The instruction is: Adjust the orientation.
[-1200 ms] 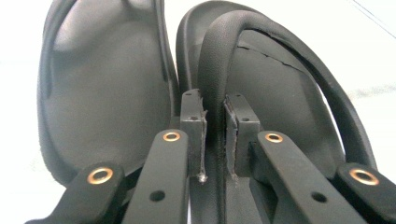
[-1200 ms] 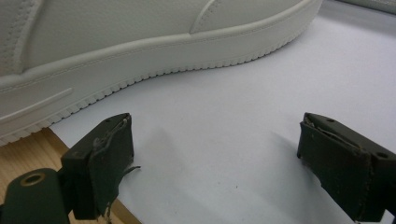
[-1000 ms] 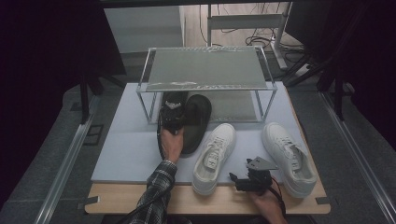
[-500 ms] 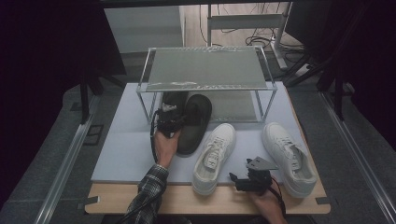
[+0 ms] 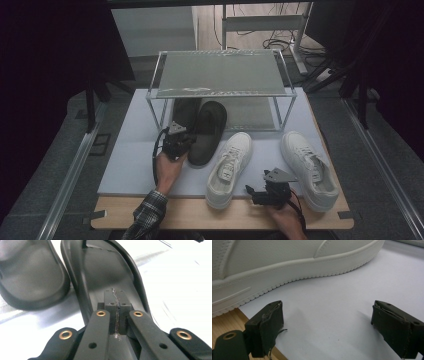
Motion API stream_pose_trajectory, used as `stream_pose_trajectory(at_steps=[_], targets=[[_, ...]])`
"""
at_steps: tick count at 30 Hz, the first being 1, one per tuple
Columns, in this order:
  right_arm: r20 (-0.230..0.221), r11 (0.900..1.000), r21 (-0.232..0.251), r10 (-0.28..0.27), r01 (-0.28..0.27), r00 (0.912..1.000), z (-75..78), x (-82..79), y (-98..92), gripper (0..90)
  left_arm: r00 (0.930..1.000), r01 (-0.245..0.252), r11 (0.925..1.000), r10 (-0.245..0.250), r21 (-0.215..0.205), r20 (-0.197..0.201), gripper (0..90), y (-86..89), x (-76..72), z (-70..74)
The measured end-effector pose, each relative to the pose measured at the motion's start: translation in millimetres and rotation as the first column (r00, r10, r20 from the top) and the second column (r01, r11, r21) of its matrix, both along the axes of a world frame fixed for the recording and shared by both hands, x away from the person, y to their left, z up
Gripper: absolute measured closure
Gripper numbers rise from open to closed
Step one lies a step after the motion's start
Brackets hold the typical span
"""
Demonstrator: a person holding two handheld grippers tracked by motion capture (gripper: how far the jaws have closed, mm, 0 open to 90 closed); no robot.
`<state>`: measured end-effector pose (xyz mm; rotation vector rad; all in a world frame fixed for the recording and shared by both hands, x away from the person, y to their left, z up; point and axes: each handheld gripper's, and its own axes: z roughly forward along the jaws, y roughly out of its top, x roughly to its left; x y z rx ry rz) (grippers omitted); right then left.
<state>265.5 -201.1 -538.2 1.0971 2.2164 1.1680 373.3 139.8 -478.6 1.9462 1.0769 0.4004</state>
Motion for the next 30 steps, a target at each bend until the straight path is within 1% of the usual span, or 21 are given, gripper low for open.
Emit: stream_pose_trajectory(at_steps=[3,4,7,10,12,15,17,20,25,27,30], targets=[[0.000,1.000,0.000,0.000,0.000,1.0000,0.0,0.0,0.1,10.7,0.9997,0.023,0.9997,-0.023,-0.008,-0.001,89.5,3.1,-11.6,-2.4],[0.000,1.000,0.000,0.000,0.000,1.0000,0.0,0.0,0.1,10.8,0.9995,0.032,0.9994,-0.032,-0.016,-0.006,89.5,4.5,-16.3,-4.2],[0.000,1.000,-0.001,0.000,0.000,1.0000,0.0,0.0,0.1,10.7,0.9987,0.050,0.9987,-0.050,-0.009,-0.012,89.5,6.5,-26.3,-9.2],[0.000,1.000,-0.001,0.000,0.000,1.0000,0.0,0.0,0.1,10.8,0.9973,0.070,0.9975,-0.070,-0.011,-0.022,89.5,8.5,-36.0,-15.4],[0.000,1.000,-0.001,0.000,0.000,1.0000,0.0,0.0,0.1,10.8,0.9964,0.079,0.9966,-0.079,-0.025,-0.029,89.5,10.1,-41.9,-19.1],[0.000,1.000,-0.001,0.001,-0.001,1.0000,0.0,0.0,0.1,10.8,0.9953,0.091,0.9956,-0.091,-0.024,-0.031,89.6,10.9,-50.1,-23.5],[-0.001,1.000,0.000,0.000,0.000,1.0000,0.1,-0.1,0.2,10.8,0.9948,0.097,0.9952,-0.098,-0.014,-0.030,89.6,10.2,-55.3,-26.5],[0.000,1.000,-0.001,0.000,0.000,1.0000,0.0,-0.1,0.2,10.8,0.9942,0.103,0.9946,-0.103,0.003,-0.029,89.6,8.8,-59.8,-29.7],[-0.001,1.000,-0.001,0.000,0.000,1.0000,0.1,-0.1,0.2,10.8,0.9954,0.094,0.9953,-0.093,0.024,-0.024,89.6,8.0,-64.5,-35.2],[0.000,1.000,0.000,0.000,0.000,1.0000,-0.1,0.0,0.3,10.8,0.9962,0.085,0.9955,-0.084,0.042,-0.024,89.6,7.3,-64.8,-37.3],[0.000,1.000,-0.001,0.000,0.000,1.0000,0.0,-0.1,0.2,10.8,0.9968,0.077,0.9955,-0.076,0.054,-0.025,89.6,6.5,-62.9,-39.2]])
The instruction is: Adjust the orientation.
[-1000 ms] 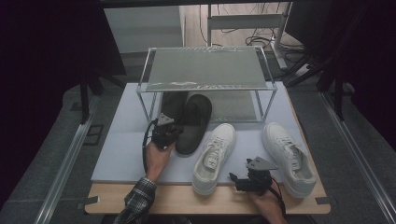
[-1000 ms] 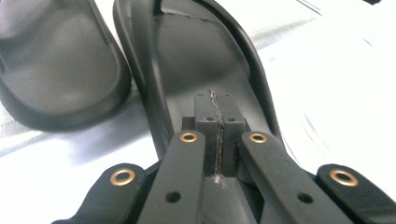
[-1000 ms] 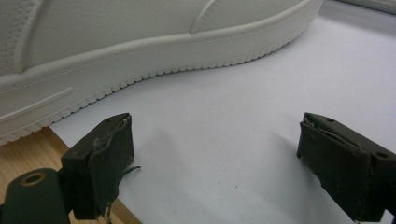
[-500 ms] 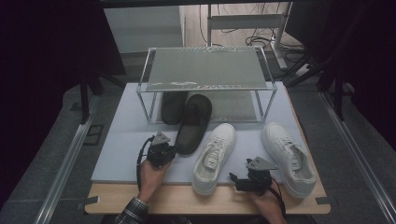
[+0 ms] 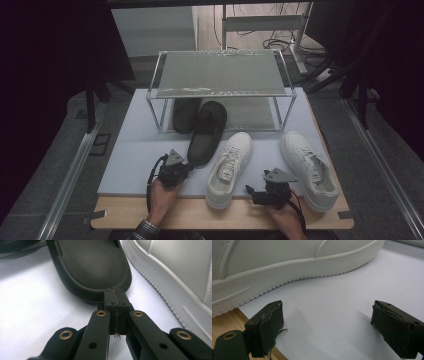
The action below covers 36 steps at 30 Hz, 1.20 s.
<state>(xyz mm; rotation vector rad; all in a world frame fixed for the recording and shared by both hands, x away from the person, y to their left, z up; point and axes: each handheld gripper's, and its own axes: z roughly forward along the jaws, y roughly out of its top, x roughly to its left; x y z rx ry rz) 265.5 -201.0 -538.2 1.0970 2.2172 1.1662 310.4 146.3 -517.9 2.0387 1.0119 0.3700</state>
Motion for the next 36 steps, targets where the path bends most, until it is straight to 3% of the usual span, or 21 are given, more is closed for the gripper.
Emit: stream_pose_trajectory(at_steps=[19,36], targets=[[0.001,1.000,0.001,0.001,-0.001,1.0000,-0.1,0.1,0.0,10.8,0.9994,-0.029,0.9984,0.028,0.048,0.019,89.5,-19.4,19.8,-0.3],[0.000,1.000,-0.001,-0.001,0.001,1.0000,0.1,0.0,-0.1,10.8,0.9984,-0.037,0.9987,0.035,0.035,0.044,89.5,-38.6,39.8,10.7]])
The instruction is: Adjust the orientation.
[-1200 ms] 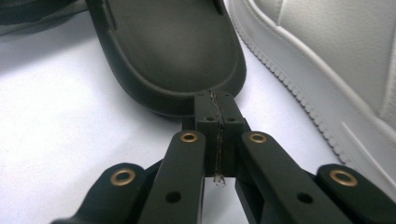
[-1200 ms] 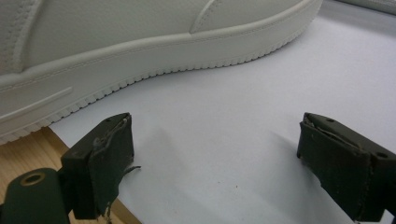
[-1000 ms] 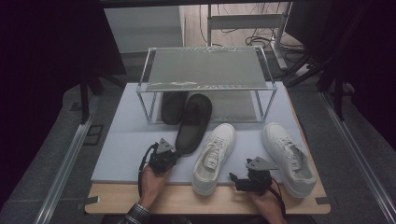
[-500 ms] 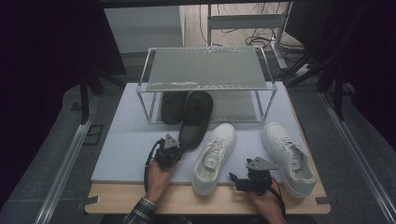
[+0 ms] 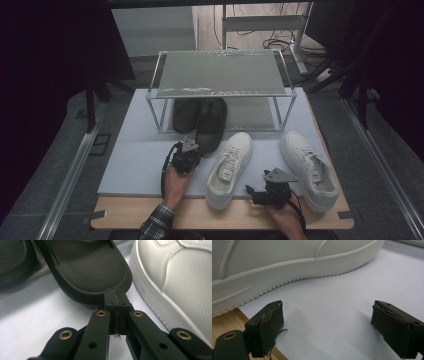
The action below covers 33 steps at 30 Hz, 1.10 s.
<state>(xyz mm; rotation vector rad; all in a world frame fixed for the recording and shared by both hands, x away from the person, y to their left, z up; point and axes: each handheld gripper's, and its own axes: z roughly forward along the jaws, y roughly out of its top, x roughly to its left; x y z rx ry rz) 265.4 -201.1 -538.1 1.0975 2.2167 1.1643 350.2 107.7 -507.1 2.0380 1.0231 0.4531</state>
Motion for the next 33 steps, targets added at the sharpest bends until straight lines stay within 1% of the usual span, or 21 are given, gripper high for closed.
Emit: stream_pose_trajectory(at_steps=[5,10,13,19,24,33], targets=[[0.000,1.000,0.002,0.000,0.000,1.0000,-0.1,0.0,0.0,10.8,1.0000,0.004,1.0000,-0.004,0.006,0.007,89.5,-3.1,5.5,5.3],[0.000,1.000,0.000,0.000,0.000,1.0000,0.0,0.0,-0.1,10.8,1.0000,-0.002,0.9997,0.002,0.025,-0.002,89.5,-4.6,14.6,6.7],[0.001,1.000,0.002,0.001,-0.001,1.0000,-0.1,0.1,0.0,10.8,0.9999,-0.012,0.9998,0.012,0.017,-0.007,89.5,-4.2,20.7,6.0],[0.001,1.000,0.002,0.001,-0.001,1.0000,-0.1,0.1,0.0,10.8,0.9996,-0.026,0.9993,0.026,0.026,-0.010,89.5,-4.8,31.5,5.8],[0.001,1.000,0.002,0.001,-0.001,1.0000,-0.1,0.1,0.0,10.8,0.9990,-0.040,0.9992,0.040,0.008,-0.020,89.5,-3.9,41.6,4.8],[0.001,1.000,0.002,0.001,-0.001,1.0000,-0.1,0.1,-0.1,10.8,0.9981,-0.055,0.9984,0.056,0.010,-0.025,89.5,-6.2,54.5,4.2]])
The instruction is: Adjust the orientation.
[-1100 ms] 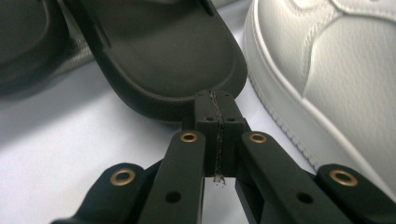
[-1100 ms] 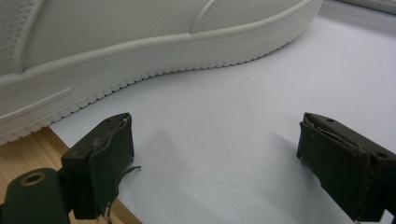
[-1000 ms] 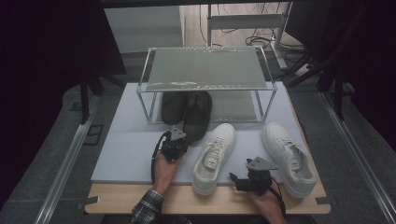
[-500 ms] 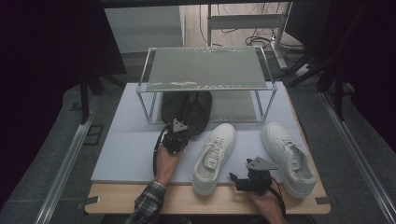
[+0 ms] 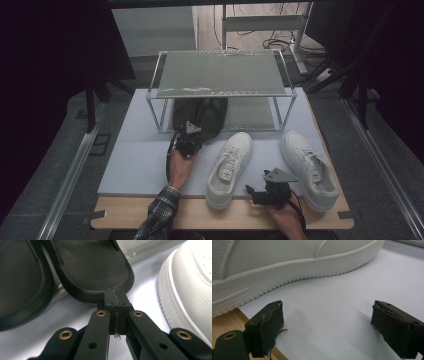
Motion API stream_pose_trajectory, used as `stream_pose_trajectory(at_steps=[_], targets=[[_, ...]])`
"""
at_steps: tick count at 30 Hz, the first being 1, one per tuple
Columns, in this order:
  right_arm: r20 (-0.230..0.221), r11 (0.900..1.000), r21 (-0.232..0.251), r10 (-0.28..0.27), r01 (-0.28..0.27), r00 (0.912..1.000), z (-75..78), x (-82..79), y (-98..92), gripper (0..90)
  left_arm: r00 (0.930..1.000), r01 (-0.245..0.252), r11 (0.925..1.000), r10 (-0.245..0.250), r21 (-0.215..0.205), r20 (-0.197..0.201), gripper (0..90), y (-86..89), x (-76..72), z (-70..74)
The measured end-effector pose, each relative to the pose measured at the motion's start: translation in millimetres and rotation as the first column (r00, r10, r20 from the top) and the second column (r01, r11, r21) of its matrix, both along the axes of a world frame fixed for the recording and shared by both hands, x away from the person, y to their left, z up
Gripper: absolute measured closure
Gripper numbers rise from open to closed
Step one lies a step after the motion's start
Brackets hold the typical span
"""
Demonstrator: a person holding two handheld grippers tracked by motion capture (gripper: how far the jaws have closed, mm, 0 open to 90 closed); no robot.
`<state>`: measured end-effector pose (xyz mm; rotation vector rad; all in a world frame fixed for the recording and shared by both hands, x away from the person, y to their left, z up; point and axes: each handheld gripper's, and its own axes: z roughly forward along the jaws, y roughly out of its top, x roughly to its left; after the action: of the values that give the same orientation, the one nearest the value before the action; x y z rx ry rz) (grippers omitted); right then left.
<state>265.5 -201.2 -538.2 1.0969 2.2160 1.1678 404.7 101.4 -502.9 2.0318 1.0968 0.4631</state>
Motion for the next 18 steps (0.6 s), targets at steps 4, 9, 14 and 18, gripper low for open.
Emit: stream_pose_trajectory(at_steps=[4,9,14,18], targets=[[0.000,1.000,0.000,0.000,0.000,1.0000,0.0,0.0,0.0,10.8,1.0000,-0.005,1.0000,0.005,0.001,0.002,89.5,-0.5,5.5,-0.8],[0.000,1.000,0.000,0.000,0.000,1.0000,0.0,0.0,0.0,10.8,0.9998,-0.020,0.9998,0.020,0.006,0.003,89.5,-1.6,12.4,-1.3],[0.000,1.000,0.001,0.000,0.000,1.0000,0.0,0.0,-0.1,10.9,0.9995,-0.032,0.9994,0.032,0.008,-0.004,89.5,-1.1,18.8,-2.0],[0.000,1.000,0.001,0.000,0.000,1.0000,0.0,0.1,-0.1,10.8,0.9992,-0.040,0.9992,0.040,0.003,-0.006,89.5,-0.8,23.2,-2.5]])
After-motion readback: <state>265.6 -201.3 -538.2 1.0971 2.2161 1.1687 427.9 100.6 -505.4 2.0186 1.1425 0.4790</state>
